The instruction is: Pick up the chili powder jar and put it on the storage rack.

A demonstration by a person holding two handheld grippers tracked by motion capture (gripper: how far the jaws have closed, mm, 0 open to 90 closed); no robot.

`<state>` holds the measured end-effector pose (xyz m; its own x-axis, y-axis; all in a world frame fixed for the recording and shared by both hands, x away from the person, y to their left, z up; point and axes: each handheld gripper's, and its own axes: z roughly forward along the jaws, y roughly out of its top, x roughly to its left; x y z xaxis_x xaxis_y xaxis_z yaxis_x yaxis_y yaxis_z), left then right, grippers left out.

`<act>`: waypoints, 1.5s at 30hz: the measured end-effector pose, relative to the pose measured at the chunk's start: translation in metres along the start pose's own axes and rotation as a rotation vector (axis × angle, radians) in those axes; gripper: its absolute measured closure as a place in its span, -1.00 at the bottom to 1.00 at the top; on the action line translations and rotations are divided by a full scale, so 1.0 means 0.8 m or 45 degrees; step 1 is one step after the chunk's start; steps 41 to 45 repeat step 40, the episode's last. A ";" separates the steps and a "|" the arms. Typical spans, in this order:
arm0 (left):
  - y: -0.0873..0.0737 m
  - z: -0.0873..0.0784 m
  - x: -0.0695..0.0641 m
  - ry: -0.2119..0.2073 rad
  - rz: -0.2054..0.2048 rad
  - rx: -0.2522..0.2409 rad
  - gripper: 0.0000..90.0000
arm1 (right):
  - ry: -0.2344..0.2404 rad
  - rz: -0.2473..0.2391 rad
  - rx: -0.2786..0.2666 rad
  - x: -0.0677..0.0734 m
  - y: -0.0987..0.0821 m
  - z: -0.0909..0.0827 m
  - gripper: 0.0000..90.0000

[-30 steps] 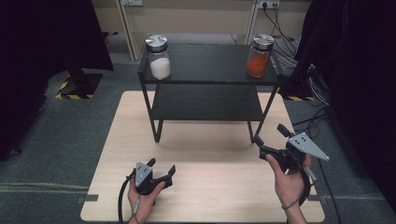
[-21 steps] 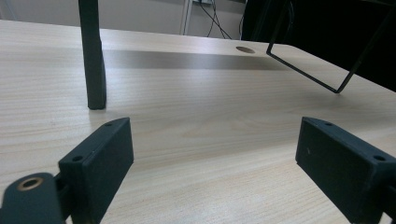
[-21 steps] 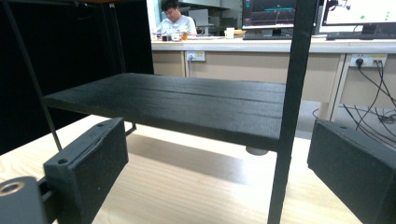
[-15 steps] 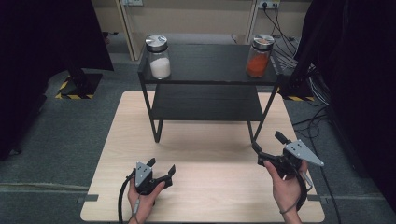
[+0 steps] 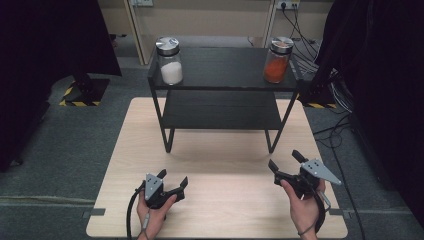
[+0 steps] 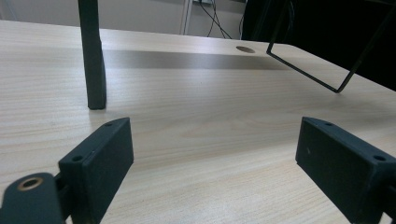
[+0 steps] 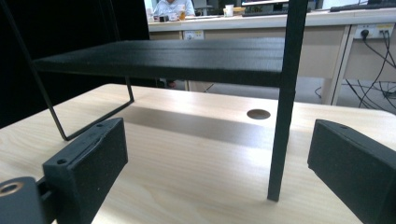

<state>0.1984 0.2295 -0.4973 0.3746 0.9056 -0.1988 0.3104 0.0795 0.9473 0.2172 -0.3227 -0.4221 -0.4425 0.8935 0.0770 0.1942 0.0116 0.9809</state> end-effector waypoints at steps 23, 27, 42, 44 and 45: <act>0.000 0.000 0.000 0.000 0.001 -0.002 -0.76 | 0.000 0.029 0.109 0.000 -0.052 0.001 -0.89; 0.000 0.000 0.000 0.000 0.001 -0.002 -0.76 | 0.003 0.027 0.120 0.001 -0.059 0.001 -0.89; 0.001 0.000 -0.001 -0.001 0.011 0.003 -0.76 | 0.013 0.036 0.080 0.005 -0.067 -0.004 -0.90; 0.001 0.000 -0.001 -0.001 0.011 0.003 -0.76 | 0.013 0.036 0.080 0.005 -0.067 -0.004 -0.90; 0.001 0.000 -0.001 -0.001 0.011 0.003 -0.76 | 0.013 0.036 0.080 0.005 -0.067 -0.004 -0.90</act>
